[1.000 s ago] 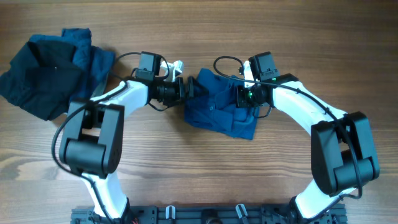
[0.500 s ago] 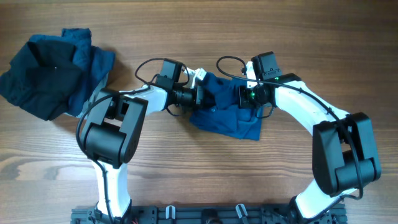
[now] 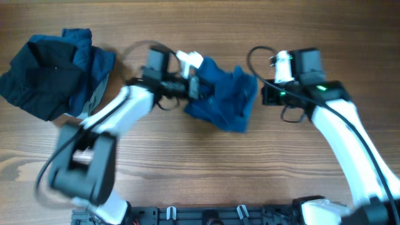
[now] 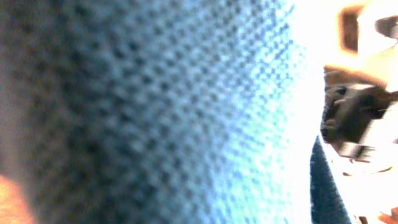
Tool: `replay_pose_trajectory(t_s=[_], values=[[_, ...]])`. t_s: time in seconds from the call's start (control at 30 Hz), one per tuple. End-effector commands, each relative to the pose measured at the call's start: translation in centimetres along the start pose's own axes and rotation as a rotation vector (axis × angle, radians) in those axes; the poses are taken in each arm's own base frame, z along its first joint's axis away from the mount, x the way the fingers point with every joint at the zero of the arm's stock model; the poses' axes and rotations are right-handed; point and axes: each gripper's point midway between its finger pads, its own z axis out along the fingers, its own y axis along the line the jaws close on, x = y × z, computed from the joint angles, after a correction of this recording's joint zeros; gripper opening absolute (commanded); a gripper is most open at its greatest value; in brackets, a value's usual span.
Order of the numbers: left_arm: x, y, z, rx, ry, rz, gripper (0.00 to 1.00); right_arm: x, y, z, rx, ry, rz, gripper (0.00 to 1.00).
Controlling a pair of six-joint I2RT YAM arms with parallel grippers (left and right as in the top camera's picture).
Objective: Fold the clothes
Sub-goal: 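Carry the folded shirt with the left gripper onto the navy pile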
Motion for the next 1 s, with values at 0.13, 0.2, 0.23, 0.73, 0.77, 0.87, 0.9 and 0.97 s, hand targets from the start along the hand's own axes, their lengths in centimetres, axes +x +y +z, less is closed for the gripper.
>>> replay_pose_trajectory(t_s=[0.13,0.2,0.23,0.73,0.77,0.87,0.9,0.97], values=[[-7.3,-5.7,-14.6,-0.039,-0.371,0.216,0.04,-1.2,1.2,-3.4,-0.026,-0.090,-0.012,0.06],[-8.5,-5.6,-18.4,-0.075,-0.456,0.237,0.04,-0.9,1.2,-3.3,-0.031,-0.076,-0.010,0.06],[-9.2,-5.0,-21.0,-0.110,-0.515,0.239,0.04,-0.8,1.2,-3.3,-0.031,-0.072,-0.009,0.06],[-3.5,4.8,-47.0,-0.423,-1.031,-0.052,0.04,0.9,0.9,-3.2,-0.020,-0.001,0.008,0.06],[-2.1,7.2,-47.7,-0.493,-1.043,-0.139,0.04,0.9,0.9,-3.2,-0.020,-0.001,0.008,0.06],[0.8,13.0,-47.6,-0.627,-1.004,-0.337,0.04,0.9,0.9,-3.2,-0.020,-0.001,0.008,0.06],[1.4,14.6,-47.2,-0.638,-0.985,-0.393,0.04,0.9,0.9,-3.3,-0.020,-0.001,0.009,0.05],[2.3,17.5,-46.7,-0.674,-0.956,-0.477,0.21,1.1,0.9,-3.3,-0.020,0.005,0.010,0.05]])
